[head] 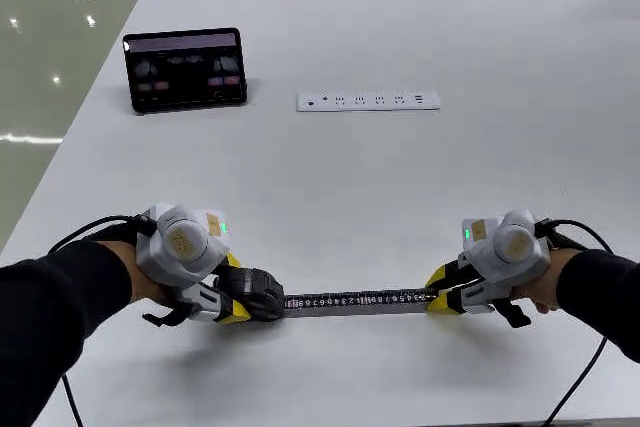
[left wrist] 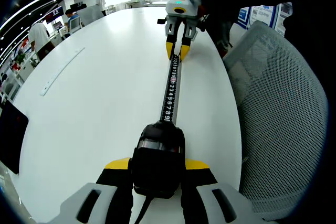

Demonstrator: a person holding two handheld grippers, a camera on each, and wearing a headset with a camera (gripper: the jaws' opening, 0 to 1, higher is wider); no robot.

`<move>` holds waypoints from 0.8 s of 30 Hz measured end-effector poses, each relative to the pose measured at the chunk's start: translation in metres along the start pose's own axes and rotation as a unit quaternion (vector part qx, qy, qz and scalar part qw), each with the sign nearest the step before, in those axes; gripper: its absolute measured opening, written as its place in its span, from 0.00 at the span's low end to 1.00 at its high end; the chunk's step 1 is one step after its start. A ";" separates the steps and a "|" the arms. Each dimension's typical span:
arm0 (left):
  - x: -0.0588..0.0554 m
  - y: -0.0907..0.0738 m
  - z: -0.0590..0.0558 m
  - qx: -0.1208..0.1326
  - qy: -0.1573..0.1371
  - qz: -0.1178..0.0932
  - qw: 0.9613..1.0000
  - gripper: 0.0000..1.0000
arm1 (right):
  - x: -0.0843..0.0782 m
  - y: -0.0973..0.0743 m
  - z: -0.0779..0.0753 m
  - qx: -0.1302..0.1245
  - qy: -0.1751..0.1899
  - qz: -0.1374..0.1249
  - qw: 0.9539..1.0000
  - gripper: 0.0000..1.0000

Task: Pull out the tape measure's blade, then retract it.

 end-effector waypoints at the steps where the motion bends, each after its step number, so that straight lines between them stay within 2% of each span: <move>1: 0.000 0.000 0.000 0.000 0.000 0.000 1.000 0.31 | -0.001 0.000 0.000 -0.001 0.000 0.000 1.000 0.10; 24: 0.000 0.000 -0.001 0.001 -0.004 -0.003 1.000 0.31 | -0.014 -0.010 -0.004 -0.007 0.007 0.004 1.000 0.10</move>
Point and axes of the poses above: the centre of the closed fingertips' face, and the gripper's own axes: y roughly forward along the fingers, z roughly to its left, x roughly out of its top, the point moved 1 cm from there along -y, roughly backward along the fingers, and after that the axes turned 5 degrees about y, right-handed, at the moved point
